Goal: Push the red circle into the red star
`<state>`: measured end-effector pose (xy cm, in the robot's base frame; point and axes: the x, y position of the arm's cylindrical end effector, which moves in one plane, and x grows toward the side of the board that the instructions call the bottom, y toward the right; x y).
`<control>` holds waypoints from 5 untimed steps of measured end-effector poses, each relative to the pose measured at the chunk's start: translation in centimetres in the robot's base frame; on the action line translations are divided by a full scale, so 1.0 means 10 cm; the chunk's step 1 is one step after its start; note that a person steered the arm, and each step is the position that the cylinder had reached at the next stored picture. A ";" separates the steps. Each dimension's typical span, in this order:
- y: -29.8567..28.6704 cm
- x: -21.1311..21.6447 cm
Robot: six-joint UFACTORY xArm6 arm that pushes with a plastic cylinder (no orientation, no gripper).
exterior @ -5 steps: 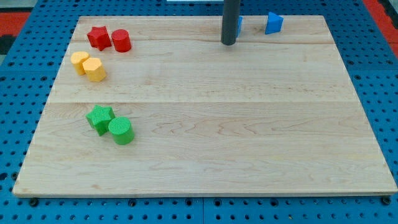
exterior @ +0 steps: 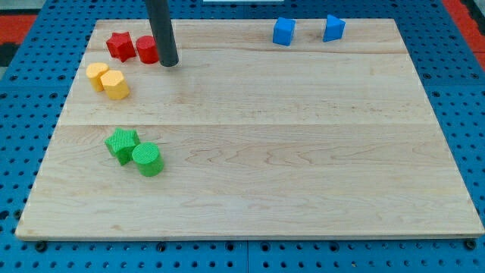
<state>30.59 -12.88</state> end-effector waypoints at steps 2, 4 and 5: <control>-0.38 -0.07; -0.47 -0.07; -0.29 -0.34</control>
<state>27.17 -15.80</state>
